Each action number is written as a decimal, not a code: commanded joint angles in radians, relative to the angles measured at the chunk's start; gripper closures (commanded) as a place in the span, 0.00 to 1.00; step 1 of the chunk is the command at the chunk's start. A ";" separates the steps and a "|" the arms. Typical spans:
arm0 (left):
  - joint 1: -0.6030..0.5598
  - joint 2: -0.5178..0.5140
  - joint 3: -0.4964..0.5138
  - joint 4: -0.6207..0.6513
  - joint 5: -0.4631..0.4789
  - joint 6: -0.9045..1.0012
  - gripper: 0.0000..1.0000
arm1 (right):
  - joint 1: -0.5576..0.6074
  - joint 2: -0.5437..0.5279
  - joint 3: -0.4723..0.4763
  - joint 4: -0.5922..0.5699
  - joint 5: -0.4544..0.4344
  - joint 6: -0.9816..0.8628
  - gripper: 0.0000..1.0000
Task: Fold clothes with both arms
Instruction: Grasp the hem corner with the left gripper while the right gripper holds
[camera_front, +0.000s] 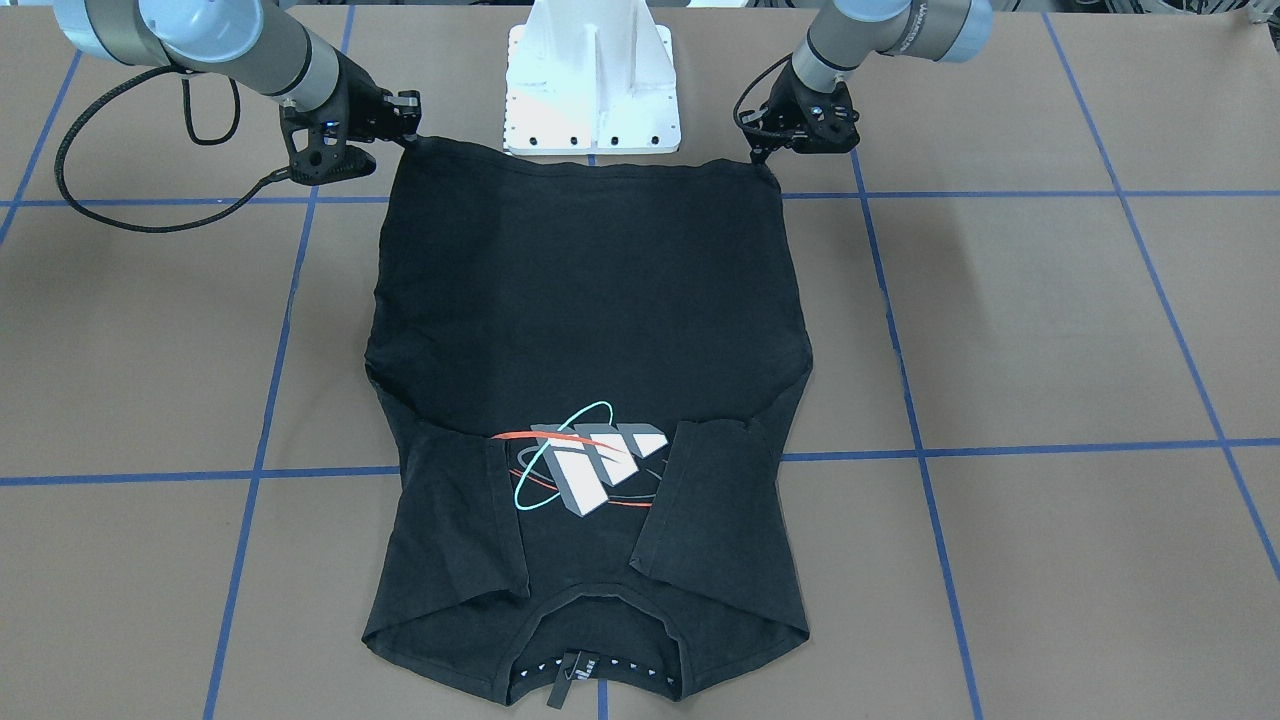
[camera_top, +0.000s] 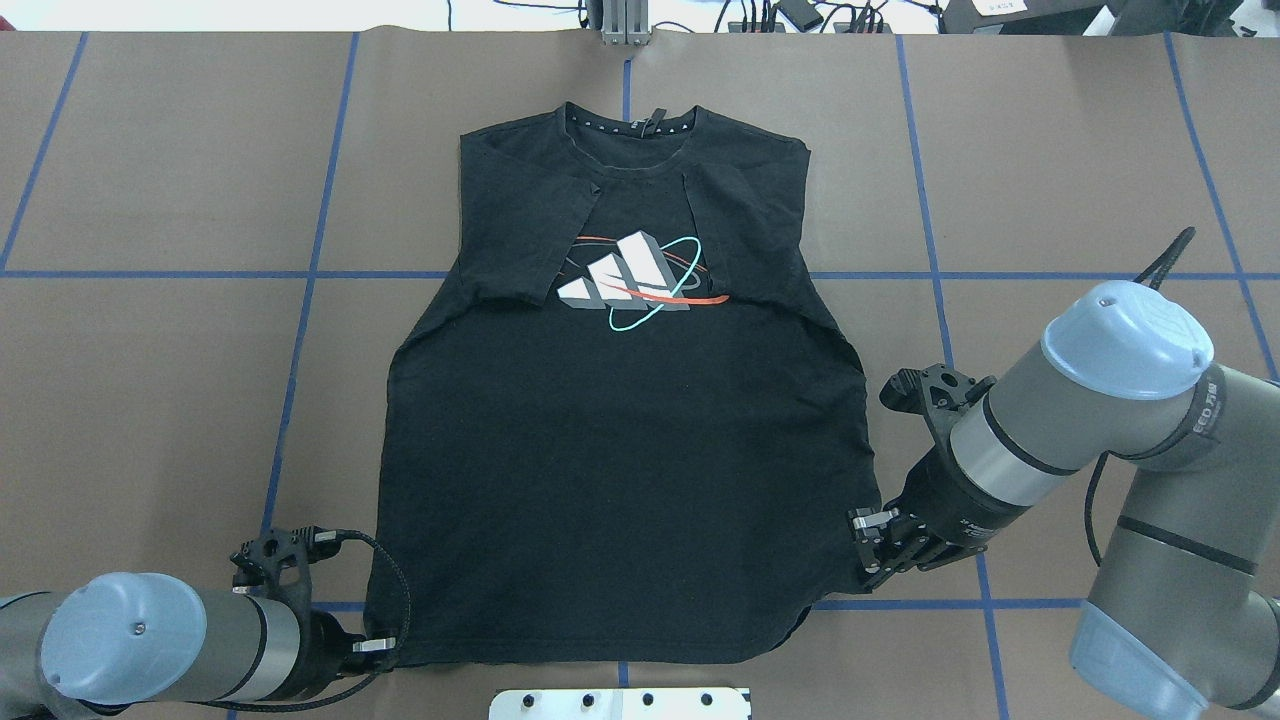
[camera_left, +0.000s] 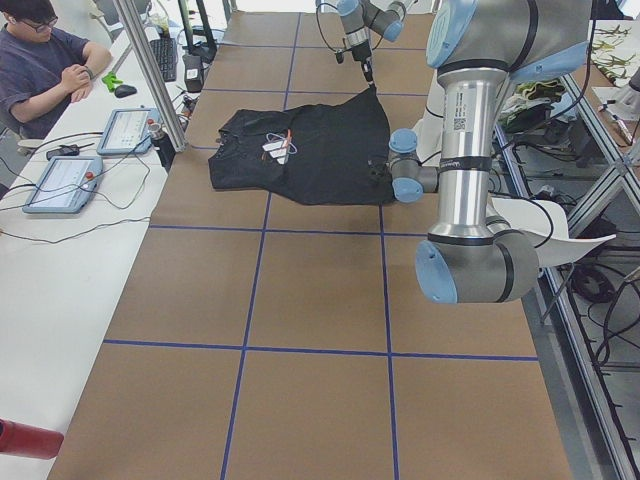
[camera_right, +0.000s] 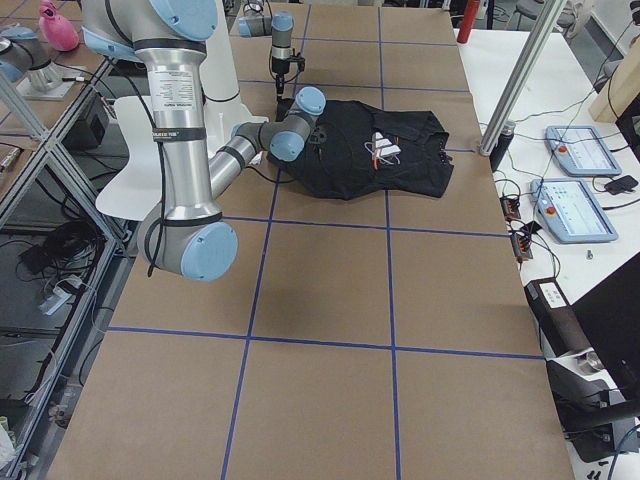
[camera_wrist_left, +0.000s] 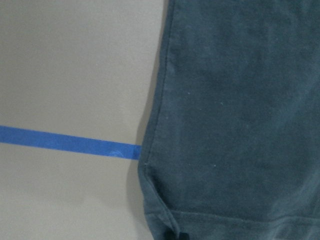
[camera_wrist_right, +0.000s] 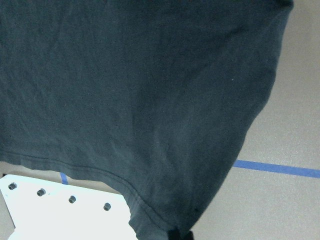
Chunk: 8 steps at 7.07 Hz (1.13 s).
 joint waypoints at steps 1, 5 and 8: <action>0.000 0.003 0.004 0.000 0.003 0.000 0.42 | -0.001 0.001 -0.002 0.000 0.000 -0.001 1.00; 0.003 0.000 0.007 0.000 0.001 0.000 0.58 | -0.002 0.001 -0.004 0.000 0.000 -0.002 1.00; 0.001 0.000 0.009 0.000 0.001 0.000 1.00 | -0.001 0.000 -0.004 0.000 0.000 -0.004 1.00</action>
